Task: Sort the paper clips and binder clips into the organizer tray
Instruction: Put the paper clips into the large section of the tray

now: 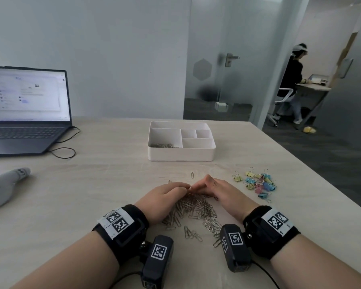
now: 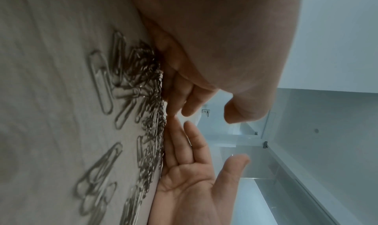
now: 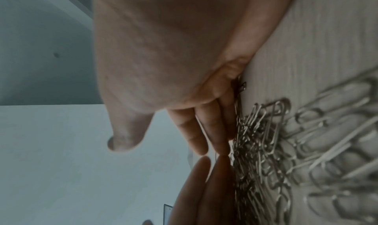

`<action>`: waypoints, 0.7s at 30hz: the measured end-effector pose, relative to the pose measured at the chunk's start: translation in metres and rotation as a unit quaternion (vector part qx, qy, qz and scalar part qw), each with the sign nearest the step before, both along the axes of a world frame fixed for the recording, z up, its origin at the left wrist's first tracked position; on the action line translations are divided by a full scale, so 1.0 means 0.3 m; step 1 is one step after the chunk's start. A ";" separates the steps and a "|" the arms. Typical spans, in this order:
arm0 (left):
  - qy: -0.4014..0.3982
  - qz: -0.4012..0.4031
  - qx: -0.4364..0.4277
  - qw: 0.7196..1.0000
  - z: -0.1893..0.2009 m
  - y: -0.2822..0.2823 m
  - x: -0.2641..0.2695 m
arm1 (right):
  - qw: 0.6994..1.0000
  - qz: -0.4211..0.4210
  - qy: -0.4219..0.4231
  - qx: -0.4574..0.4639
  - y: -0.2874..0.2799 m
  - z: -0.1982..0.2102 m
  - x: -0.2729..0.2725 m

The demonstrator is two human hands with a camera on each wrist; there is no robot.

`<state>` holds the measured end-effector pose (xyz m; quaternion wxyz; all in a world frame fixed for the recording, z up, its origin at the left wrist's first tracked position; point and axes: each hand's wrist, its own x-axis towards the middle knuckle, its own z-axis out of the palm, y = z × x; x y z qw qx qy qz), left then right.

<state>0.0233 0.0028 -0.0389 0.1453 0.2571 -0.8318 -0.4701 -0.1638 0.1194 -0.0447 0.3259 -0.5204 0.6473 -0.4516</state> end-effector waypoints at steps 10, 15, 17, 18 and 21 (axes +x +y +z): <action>0.080 0.191 0.011 0.978 0.012 -0.068 -0.003 | 0.994 -0.105 0.029 0.020 -0.152 0.019 -0.053; -0.008 0.159 -0.026 0.987 0.018 -0.061 -0.013 | 0.994 -0.022 0.081 0.075 -0.171 0.013 -0.043; -0.035 0.141 -0.044 0.988 0.028 -0.053 -0.010 | 0.997 0.008 0.048 0.059 -0.146 0.014 -0.044; -0.056 0.126 -0.057 0.989 0.034 -0.050 -0.009 | 0.997 0.023 0.050 0.054 -0.135 0.015 -0.045; -0.105 0.067 -0.075 0.989 0.050 -0.034 -0.007 | 0.996 0.072 0.033 0.049 -0.094 0.020 -0.036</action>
